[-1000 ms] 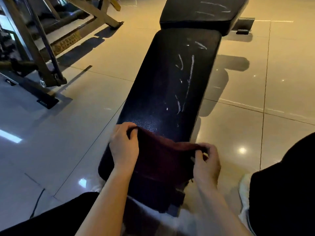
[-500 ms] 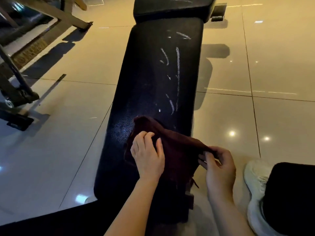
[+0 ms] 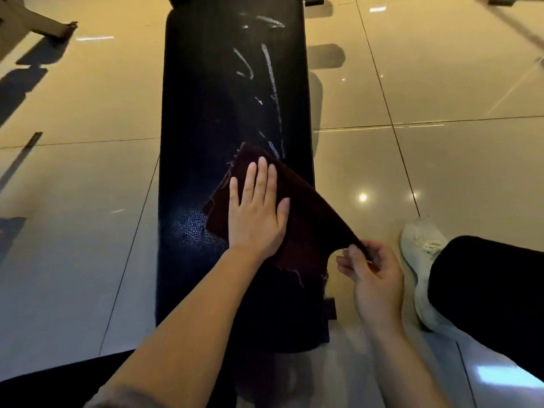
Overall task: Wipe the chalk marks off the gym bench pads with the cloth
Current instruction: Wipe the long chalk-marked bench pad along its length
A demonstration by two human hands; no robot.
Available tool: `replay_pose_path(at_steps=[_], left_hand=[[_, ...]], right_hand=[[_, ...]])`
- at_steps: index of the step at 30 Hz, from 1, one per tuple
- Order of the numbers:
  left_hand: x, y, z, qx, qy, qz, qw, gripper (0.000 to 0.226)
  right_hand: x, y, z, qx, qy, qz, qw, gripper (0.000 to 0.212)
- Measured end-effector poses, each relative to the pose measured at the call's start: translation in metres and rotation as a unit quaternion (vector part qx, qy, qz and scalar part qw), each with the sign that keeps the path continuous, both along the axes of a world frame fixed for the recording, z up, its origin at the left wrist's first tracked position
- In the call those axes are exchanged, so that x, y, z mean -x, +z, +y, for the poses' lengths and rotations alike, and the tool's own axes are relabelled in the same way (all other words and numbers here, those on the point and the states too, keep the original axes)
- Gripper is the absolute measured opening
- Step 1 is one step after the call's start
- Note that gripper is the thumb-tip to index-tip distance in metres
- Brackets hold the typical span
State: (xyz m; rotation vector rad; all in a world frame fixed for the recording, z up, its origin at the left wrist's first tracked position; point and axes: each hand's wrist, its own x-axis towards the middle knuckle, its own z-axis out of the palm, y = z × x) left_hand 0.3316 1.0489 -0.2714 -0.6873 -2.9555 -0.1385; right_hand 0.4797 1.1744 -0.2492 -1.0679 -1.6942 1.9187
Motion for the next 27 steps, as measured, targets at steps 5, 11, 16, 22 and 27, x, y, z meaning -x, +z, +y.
replay_pose_path(at_steps=[5,11,16,22,27], left_hand=[[-0.022,0.0,0.0,0.029,-0.038,-0.019,0.999,0.061],[-0.079,-0.013,-0.011,0.013,-0.068,-0.045,0.997,0.064],[-0.129,-0.034,-0.024,-0.011,-0.029,-0.045,0.998,0.063],[-0.173,-0.046,-0.069,-0.065,0.079,-0.062,0.993,0.064],[-0.17,-0.053,-0.085,-0.093,0.153,-0.069,0.982,0.065]], right_hand=[[-0.026,0.001,-0.006,0.004,-0.019,-0.001,1.0,0.018],[-0.066,0.011,-0.011,0.015,-0.066,0.002,0.998,0.021],[-0.104,0.014,-0.033,0.042,-0.067,-0.031,0.996,0.021],[-0.123,0.023,-0.064,0.019,-0.014,-0.071,0.997,0.018],[-0.098,0.009,-0.088,0.001,-0.01,-0.066,0.998,0.018]])
